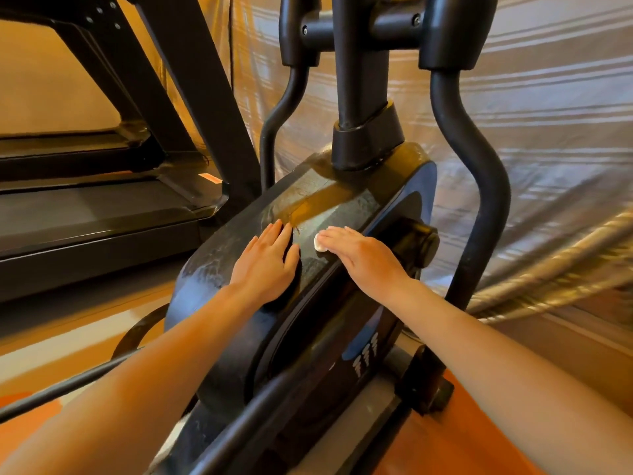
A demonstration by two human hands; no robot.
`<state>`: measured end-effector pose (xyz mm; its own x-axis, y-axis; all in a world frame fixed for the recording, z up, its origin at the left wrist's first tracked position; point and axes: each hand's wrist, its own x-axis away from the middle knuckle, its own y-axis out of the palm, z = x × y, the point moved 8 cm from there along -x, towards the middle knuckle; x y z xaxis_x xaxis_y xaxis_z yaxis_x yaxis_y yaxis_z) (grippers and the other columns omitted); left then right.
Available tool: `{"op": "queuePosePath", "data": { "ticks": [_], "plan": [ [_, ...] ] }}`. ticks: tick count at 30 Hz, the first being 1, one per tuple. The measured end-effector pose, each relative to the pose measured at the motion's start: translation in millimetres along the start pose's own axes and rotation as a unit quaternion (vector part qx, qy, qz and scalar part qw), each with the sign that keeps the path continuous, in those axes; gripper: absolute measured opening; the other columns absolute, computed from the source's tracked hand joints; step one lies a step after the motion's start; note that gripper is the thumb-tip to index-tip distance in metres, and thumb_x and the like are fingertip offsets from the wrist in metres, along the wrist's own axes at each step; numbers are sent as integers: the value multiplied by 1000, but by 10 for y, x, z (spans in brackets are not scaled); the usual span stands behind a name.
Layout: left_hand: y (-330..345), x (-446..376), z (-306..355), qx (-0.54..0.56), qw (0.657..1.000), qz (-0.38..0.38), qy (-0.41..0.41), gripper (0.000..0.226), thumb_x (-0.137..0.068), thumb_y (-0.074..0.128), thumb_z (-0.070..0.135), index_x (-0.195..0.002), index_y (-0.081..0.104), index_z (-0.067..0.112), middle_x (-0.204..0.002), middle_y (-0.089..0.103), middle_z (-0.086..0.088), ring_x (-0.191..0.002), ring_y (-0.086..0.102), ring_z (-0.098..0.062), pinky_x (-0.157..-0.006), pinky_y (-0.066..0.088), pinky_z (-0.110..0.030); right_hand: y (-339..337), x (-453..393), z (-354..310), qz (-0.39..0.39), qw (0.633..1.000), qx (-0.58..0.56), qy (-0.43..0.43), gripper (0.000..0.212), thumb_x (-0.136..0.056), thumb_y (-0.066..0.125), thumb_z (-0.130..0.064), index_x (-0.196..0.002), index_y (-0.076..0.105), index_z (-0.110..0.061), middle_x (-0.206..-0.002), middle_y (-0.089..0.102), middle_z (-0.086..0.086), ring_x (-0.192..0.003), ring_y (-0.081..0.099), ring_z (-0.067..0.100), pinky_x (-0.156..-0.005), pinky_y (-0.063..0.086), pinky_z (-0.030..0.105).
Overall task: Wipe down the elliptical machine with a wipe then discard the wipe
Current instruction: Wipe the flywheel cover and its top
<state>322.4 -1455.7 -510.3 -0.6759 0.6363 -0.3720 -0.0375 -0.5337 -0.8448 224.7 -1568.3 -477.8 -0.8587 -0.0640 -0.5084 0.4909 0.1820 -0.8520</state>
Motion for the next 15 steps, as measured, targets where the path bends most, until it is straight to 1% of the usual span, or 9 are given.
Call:
{"op": "queuePosePath", "data": {
  "ticks": [3, 6, 8, 10, 12, 13, 15],
  "plan": [
    [-1, 9, 50, 10, 1000, 8, 18, 57, -107, 29, 39, -157, 18, 16, -165, 13, -4, -152, 7, -18, -124, 8, -38, -32, 139, 5, -4, 1000, 9, 16, 38, -100, 46, -3, -136, 56, -11, -143, 52, 4, -139, 41, 19, -112, 36, 34],
    [8, 66, 242, 21, 997, 28, 66, 55, -106, 34, 35, -156, 23, 12, -164, 19, -4, -152, 10, -18, -123, 8, -38, -99, 356, 54, 5, 999, 23, 31, 40, -99, 48, -3, -137, 55, -12, -143, 53, 3, -138, 42, 17, -112, 37, 32],
    [9, 113, 408, 20, 993, 53, 103, 53, -105, 39, 32, -152, 31, 9, -161, 27, -7, -150, 17, -20, -121, 11, -38, -147, 515, 100, -2, 998, 45, 53, 40, -100, 47, -3, -138, 54, -11, -143, 52, 5, -137, 42, 17, -116, 31, 31],
    [57, 142, 559, 21, 988, 64, 136, 52, -104, 43, 31, -151, 36, 9, -159, 30, -9, -149, 20, -23, -121, 12, -42, -150, 688, 181, -29, 993, 64, 97, 41, -103, 44, -6, -142, 49, -13, -148, 46, 4, -141, 36, 18, -118, 23, 27],
    [156, 179, 716, 25, 984, 56, 170, 53, -103, 45, 32, -151, 37, 12, -160, 30, -8, -151, 18, -24, -123, 10, -44, -109, 864, 272, -57, 986, 76, 134, 42, -104, 41, -11, -145, 46, -19, -152, 41, 2, -144, 31, 19, -120, 24, 31],
    [201, 199, 803, 26, 980, 51, 188, 52, -102, 47, 31, -150, 38, 12, -160, 30, -8, -151, 18, -24, -124, 10, -44, -115, 944, 298, -64, 984, 76, 149, 41, -104, 41, -13, -144, 47, -21, -152, 41, 1, -144, 32, 19, -119, 27, 34],
    [253, 242, 985, 32, 975, 43, 218, 52, -101, 50, 28, -149, 41, 12, -159, 31, -9, -151, 19, -25, -123, 9, -41, -159, 1092, 330, -70, 980, 64, 175, 38, -105, 40, -18, -141, 52, -23, -151, 43, -1, -142, 35, 19, -117, 30, 36]
  ]
}}
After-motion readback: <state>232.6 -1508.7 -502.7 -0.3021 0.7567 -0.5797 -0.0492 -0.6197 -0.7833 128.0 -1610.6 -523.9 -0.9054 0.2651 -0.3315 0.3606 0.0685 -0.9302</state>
